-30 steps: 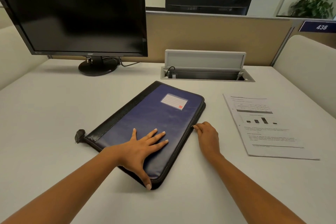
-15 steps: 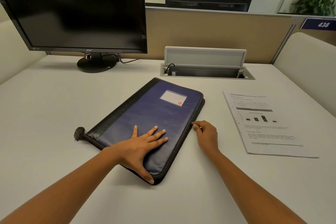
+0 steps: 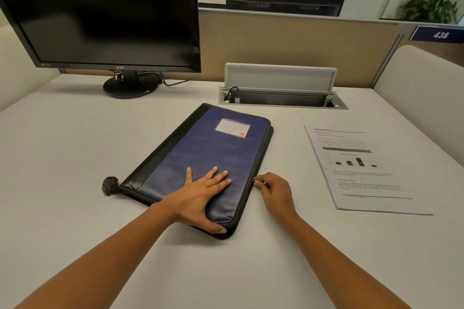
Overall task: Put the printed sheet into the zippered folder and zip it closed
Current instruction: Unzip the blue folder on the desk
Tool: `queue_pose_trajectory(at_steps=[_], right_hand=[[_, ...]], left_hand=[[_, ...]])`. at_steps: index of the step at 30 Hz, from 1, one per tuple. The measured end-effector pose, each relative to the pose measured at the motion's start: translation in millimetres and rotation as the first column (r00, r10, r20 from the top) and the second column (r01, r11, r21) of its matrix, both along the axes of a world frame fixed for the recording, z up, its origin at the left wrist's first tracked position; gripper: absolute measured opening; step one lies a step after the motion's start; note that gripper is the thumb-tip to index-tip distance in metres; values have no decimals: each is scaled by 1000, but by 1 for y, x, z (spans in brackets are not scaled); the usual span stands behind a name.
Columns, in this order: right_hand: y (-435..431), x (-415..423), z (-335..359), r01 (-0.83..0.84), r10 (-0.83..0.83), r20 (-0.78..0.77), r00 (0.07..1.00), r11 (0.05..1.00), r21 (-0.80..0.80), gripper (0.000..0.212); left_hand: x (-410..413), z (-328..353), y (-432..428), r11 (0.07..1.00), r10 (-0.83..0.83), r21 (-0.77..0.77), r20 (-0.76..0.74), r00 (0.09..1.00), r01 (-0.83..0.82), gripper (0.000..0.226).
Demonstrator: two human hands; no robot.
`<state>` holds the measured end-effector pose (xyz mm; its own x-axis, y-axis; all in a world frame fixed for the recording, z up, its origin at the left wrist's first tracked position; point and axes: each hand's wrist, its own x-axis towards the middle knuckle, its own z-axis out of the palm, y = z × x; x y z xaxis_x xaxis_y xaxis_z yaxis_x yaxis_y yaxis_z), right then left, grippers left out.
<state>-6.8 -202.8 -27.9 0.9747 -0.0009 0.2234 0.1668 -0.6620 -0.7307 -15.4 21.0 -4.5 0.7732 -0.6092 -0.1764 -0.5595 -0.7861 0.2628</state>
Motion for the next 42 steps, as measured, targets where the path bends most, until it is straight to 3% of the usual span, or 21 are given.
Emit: queue_pose_trajectory(at_steps=[10, 15, 26, 36, 42], right_hand=[[-8, -20, 0, -158, 159, -14, 987, 987, 28, 12], [-15, -23, 4, -140, 149, -57, 987, 979, 146, 11], [-14, -33, 2, -98, 104, -22, 994, 977, 189, 11], [-8, -33, -2, -71, 72, -14, 997, 992, 101, 13], [-12, -26, -1, -8, 11, -23, 1000, 993, 122, 12]], left_hand=[[11, -1, -24, 990, 138, -19, 20, 990, -137, 95], [16, -3, -41, 976, 219, 4, 65, 974, -219, 88], [34, -3, -70, 949, 308, 47, 73, 949, -312, 84], [39, 7, -79, 942, 328, 66, 31, 944, -329, 86], [28, 7, -46, 982, 186, 31, 64, 980, -188, 78]])
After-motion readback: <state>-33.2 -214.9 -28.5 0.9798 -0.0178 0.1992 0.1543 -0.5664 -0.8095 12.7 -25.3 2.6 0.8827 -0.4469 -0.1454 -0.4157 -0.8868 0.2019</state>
